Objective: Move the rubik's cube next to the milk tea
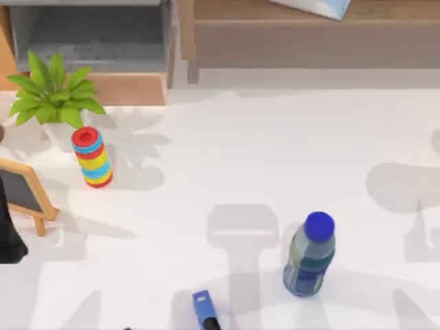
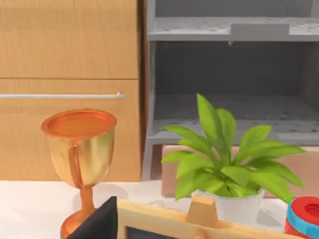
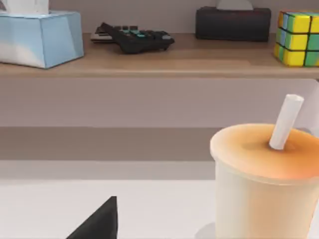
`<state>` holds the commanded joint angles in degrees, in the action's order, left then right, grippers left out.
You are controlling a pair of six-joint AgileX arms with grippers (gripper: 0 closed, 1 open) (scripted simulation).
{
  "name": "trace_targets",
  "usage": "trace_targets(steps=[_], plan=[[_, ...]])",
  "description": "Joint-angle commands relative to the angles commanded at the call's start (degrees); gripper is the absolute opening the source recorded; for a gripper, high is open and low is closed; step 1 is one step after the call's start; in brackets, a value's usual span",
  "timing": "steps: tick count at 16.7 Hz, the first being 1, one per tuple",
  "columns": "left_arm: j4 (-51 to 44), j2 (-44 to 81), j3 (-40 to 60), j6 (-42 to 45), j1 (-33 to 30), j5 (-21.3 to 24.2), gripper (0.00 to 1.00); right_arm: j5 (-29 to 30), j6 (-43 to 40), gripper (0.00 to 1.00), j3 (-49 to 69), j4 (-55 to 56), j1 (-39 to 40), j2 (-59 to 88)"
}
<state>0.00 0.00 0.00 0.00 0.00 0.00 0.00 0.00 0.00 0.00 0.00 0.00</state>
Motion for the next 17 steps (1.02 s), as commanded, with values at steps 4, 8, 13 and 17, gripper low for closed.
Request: trace_targets(steps=[4, 8, 13, 17], plan=[[0.0, 0.0, 0.0, 0.0, 0.0, 0.0, 1.0, -0.4, 0.0, 1.0, 1.2, 1.4, -0.5, 1.8], [0.0, 0.0, 0.0, 0.0, 0.0, 0.0, 1.0, -2.9, 0.2, 1.0, 8.0, 8.9, -3.2, 12.7], [0.0, 0.0, 0.0, 0.0, 0.0, 0.0, 1.0, -7.8, 0.5, 1.0, 21.3, 23.6, -8.5, 39.6], [0.0, 0.0, 0.0, 0.0, 0.0, 0.0, 1.0, -12.0, 0.7, 1.0, 33.0, 36.6, -13.1, 67.2]])
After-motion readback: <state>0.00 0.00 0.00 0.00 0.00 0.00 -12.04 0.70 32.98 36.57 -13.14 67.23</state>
